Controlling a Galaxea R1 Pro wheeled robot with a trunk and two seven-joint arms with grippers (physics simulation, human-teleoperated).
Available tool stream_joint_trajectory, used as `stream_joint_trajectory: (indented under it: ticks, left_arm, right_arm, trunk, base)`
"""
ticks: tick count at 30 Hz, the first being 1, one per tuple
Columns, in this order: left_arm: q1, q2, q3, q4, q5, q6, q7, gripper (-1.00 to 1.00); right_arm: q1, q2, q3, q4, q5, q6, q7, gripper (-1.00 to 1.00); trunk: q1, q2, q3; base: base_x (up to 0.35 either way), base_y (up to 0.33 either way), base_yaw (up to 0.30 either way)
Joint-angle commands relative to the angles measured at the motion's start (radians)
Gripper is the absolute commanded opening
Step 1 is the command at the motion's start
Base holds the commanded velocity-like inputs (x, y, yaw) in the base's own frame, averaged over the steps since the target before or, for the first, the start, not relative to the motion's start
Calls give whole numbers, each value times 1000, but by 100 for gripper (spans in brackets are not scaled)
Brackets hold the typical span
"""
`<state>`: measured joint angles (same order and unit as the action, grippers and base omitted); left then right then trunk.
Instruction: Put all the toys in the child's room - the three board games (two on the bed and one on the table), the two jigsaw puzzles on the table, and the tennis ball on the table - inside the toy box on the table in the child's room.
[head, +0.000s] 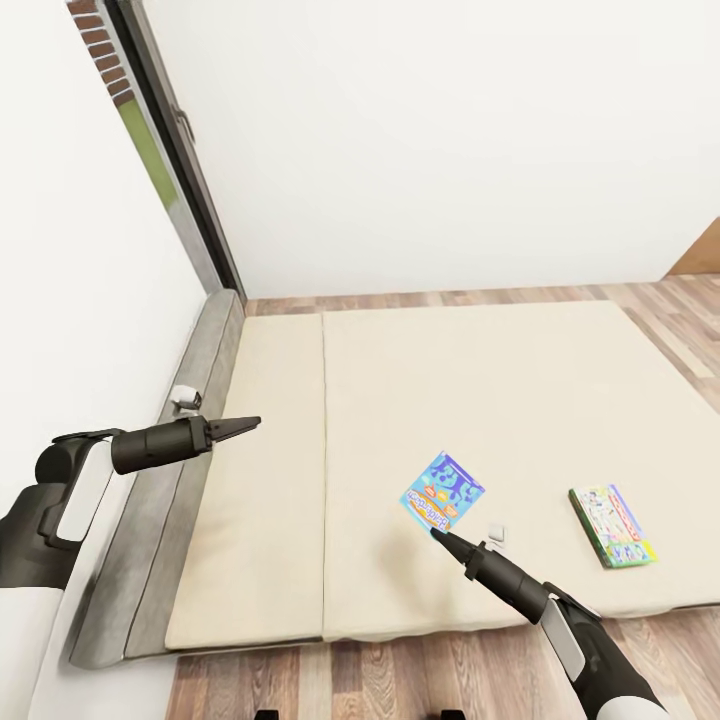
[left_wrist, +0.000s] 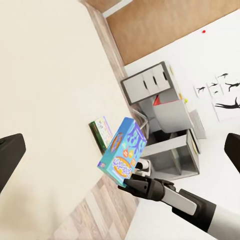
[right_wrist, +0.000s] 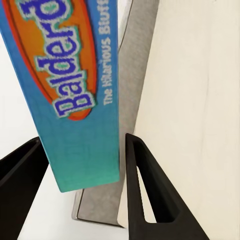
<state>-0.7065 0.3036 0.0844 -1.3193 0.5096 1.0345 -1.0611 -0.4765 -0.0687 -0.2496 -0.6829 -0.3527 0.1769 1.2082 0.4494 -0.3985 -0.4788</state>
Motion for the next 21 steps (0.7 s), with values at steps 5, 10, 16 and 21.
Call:
stream_joint_trajectory:
  ticks: [5, 10, 16, 21]
  left_arm:
    - [-1, -1, 0, 0, -2, 4, -2, 100]
    - [-1, -1, 0, 0, -2, 4, -2, 100]
    - [-1, -1, -1, 0, -3, 4, -1, 100]
    - [-1, -1, -1, 0, -2, 4, -1, 100]
  right_arm:
    - [-1, 0, -2, 0, -5, 10, 6, -100]
    - [-1, 0, -2, 0, -5, 10, 7, -100]
    - [-1, -1, -4, 0, -5, 11, 10, -100]
    - [-1, -1, -5, 0, -5, 12, 9, -100]
  trunk:
    - [1, -2, 7]
    - [1, -2, 15]
    - [1, -2, 25]
    - [1, -2, 33]
  base:
    - [0, 0, 0]
    - [0, 0, 0]
    - [0, 0, 0]
    - [0, 0, 0]
